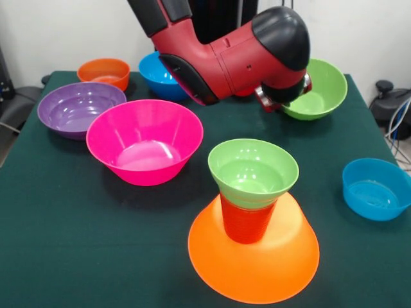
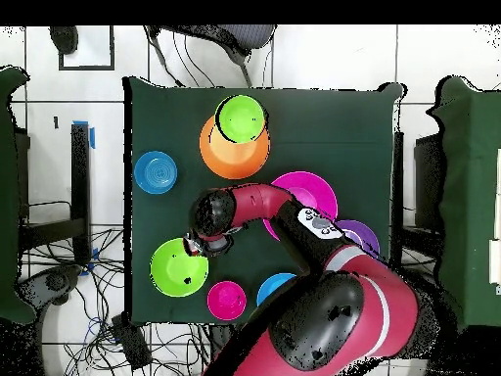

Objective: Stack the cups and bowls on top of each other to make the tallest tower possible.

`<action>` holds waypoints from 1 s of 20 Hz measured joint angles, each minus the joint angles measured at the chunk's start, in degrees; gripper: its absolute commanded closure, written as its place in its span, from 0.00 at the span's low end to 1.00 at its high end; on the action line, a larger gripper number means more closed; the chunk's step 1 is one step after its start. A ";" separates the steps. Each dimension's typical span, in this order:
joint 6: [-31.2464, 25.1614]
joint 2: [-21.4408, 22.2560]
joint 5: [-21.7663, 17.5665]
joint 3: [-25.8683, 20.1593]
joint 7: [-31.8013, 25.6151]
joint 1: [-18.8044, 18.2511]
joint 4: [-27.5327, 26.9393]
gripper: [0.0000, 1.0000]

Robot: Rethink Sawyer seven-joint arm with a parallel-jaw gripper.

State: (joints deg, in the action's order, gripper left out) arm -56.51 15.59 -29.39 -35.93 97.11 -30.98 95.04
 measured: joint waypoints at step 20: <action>4.00 6.98 -0.27 0.06 0.00 -1.05 1.88 1.00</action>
State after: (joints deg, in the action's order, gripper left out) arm -52.51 22.57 -29.67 -35.87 97.11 -32.03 96.91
